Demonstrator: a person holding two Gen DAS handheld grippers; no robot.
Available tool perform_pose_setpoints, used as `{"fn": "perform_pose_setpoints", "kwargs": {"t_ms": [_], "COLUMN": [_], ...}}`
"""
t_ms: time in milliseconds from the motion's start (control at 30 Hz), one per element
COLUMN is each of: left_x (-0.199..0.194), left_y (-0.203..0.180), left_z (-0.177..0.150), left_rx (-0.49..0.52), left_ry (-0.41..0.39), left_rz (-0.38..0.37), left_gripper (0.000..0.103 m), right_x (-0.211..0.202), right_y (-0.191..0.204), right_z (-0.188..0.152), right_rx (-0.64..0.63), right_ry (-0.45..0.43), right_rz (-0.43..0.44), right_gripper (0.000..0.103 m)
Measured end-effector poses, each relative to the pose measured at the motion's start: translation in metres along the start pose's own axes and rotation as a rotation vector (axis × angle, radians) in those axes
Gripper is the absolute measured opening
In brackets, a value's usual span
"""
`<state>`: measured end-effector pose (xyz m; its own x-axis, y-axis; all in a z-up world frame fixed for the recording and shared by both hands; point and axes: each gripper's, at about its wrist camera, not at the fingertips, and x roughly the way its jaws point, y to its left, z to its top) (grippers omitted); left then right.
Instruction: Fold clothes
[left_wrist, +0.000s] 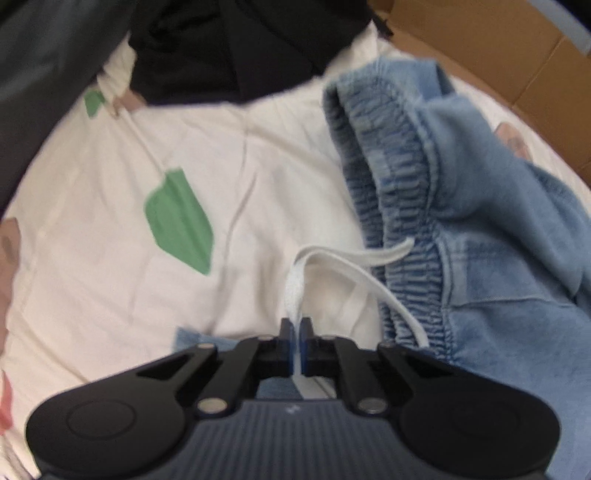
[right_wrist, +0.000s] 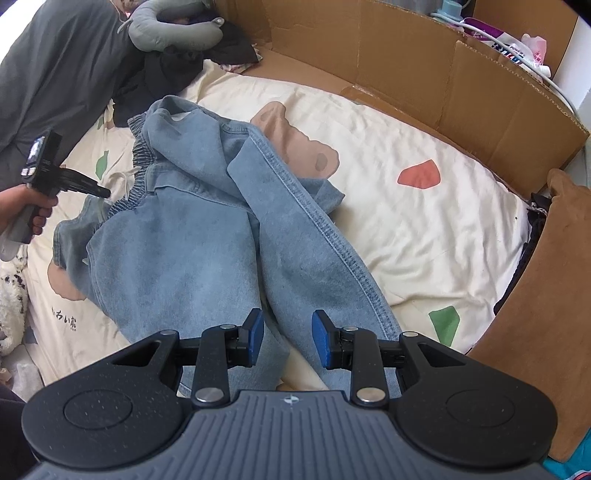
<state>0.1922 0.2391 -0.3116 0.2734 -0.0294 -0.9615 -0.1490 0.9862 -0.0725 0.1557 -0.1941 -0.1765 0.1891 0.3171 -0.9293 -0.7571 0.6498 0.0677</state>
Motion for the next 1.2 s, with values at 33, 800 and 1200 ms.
{"fn": "perform_pose_setpoints", "kwargs": {"t_ms": [33,800,1200], "left_x": [-0.007,-0.097,-0.084], "left_y": [0.001,-0.105,-0.161], "left_z": [0.002,0.033,0.022], "left_rx": [0.002,0.11,0.212], "left_ry": [-0.01,-0.04,0.013], "left_rz": [-0.004,-0.269,-0.298], "left_gripper": [0.003,0.003,0.015], "right_x": [-0.001,-0.016,-0.017], "right_y": [0.0,0.005,0.0], "right_z": [0.001,0.008,0.006], "right_rx": [0.0,-0.019,-0.009], "right_ry": [-0.003,-0.07,-0.078], "right_rz": [0.0,0.021,0.032], "right_gripper": [0.036,0.036,0.036]}}
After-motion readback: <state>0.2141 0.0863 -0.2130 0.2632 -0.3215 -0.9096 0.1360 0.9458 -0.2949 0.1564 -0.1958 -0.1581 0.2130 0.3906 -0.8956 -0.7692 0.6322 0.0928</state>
